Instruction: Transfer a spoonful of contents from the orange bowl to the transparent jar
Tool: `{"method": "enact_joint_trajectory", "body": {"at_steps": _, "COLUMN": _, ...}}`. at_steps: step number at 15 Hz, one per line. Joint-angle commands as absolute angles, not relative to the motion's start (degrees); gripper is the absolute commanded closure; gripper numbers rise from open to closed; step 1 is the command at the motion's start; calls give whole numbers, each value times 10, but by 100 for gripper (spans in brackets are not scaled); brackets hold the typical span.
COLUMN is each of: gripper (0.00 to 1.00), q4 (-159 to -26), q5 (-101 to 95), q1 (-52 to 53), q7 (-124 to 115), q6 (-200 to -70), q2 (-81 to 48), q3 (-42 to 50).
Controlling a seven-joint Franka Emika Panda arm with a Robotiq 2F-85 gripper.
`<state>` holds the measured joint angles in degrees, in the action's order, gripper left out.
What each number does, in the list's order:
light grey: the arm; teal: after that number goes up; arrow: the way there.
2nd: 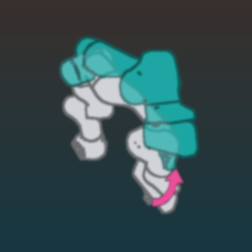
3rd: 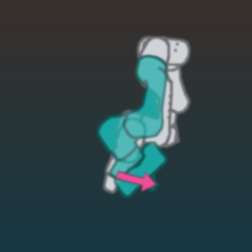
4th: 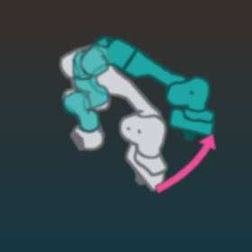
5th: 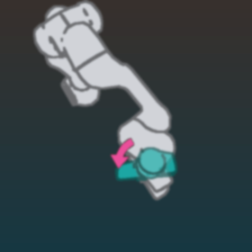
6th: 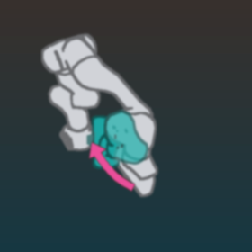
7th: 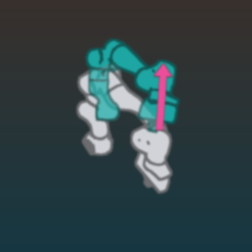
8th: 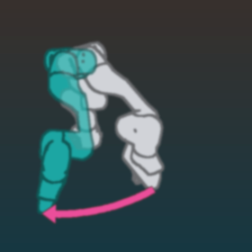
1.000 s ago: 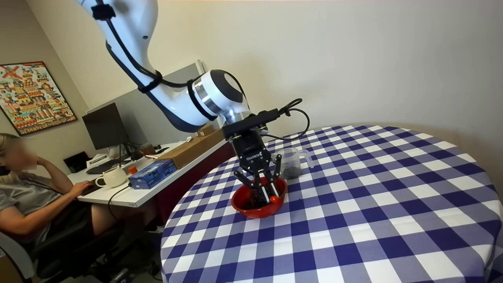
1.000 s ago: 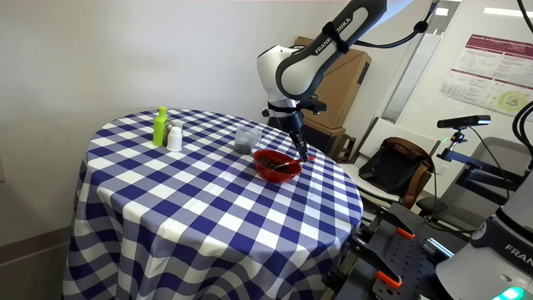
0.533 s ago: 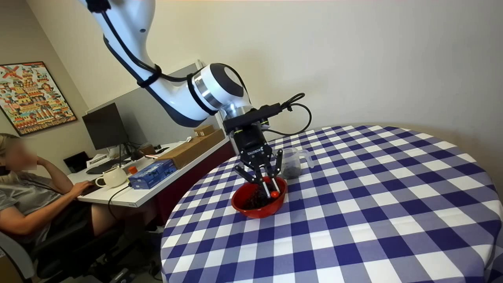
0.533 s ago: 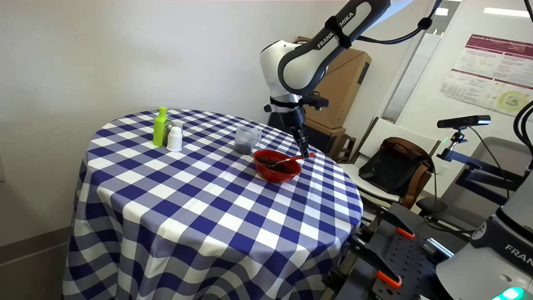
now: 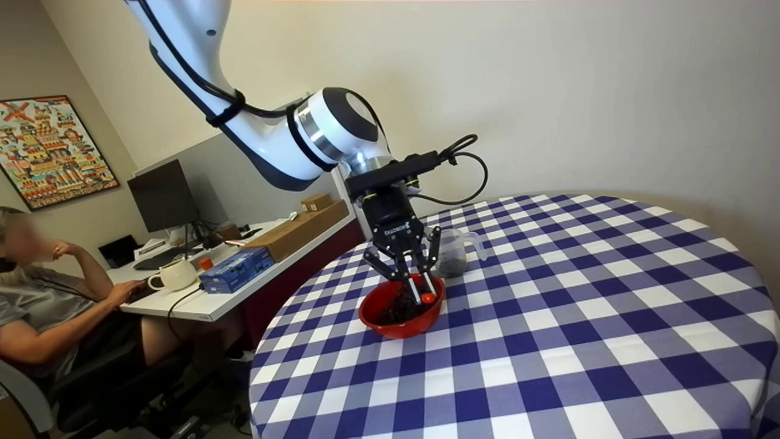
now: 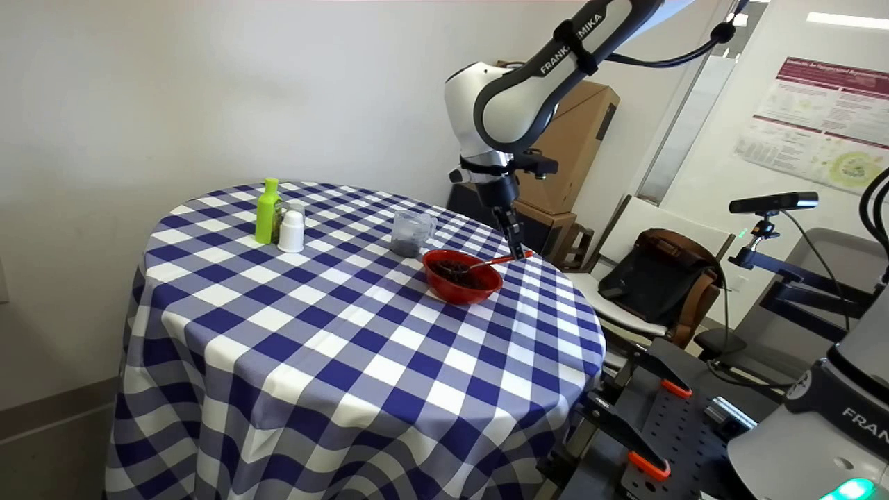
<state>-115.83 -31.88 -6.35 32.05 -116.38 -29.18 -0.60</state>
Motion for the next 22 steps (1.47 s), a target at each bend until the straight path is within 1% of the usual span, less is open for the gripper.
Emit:
{"method": "enact_joint_trajectory", "body": {"at_steps": 1, "gripper": 95, "q4": -1192, "q5": -308, "q1": -66, "q7": 347, "q6": -1158, "q2": -255, "q3": -2}}
{"method": "enact_joint_trajectory", "body": {"at_steps": 10, "gripper": 95, "q4": -1235, "q5": -320, "q1": -63, "q7": 349, "q6": -1167, "q2": -212, "q3": 5}}
{"method": "enact_joint_trajectory", "body": {"at_steps": 22, "gripper": 95, "q4": -1191, "q5": -315, "q1": -53, "q7": 347, "q6": -1151, "q2": -237, "q3": 2}}
